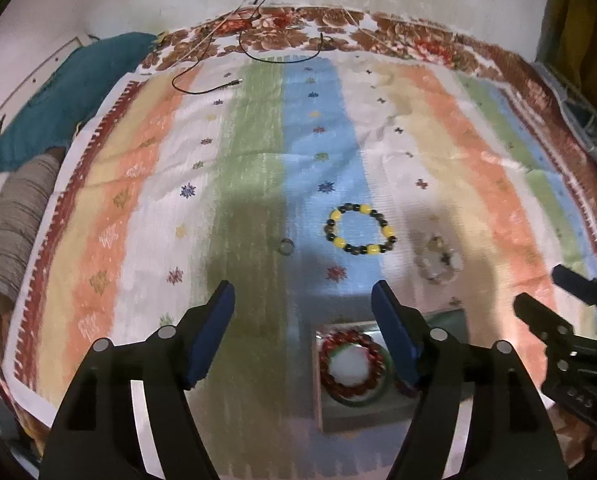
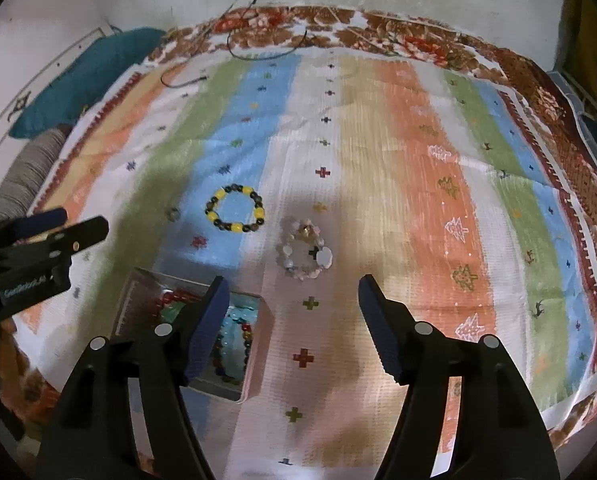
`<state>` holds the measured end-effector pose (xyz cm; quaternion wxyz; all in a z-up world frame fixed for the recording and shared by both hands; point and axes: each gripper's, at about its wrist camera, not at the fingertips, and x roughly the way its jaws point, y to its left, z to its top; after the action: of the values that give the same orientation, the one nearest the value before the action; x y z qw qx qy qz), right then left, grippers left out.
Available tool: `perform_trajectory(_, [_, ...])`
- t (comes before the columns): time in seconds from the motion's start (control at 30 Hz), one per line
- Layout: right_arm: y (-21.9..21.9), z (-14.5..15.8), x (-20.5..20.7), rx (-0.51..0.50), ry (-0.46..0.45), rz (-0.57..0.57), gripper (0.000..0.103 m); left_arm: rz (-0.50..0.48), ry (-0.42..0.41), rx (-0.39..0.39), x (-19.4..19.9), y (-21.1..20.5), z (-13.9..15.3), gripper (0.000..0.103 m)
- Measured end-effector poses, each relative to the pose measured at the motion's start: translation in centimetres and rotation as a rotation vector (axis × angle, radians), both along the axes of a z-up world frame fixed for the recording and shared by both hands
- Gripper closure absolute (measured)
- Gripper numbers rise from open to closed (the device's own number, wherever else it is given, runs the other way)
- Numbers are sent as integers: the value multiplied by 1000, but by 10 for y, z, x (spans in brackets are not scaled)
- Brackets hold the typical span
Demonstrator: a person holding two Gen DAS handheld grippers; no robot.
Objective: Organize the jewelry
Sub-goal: 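Lower both bracelets into the silver tin and open both grippers, then move left gripper to the silver ring while right gripper moves to the white bead bracelet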
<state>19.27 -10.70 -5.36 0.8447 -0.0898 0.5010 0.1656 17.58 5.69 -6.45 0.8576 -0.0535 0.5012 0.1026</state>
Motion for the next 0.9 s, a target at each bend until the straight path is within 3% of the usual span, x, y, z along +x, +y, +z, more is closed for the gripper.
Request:
perform_trajectory(0.13, [3,-4,8,10,5,9,30,0,50,-7,14,9,-14,28])
perform_trajectory(0.5, [11,-27,30,-35,37,-4,23,12,52,-50,40,18,-27,26])
perform_trajectory(0.9, [13,-47,57,-61,80,-20,22,15,97,3,61,25,-49,26])
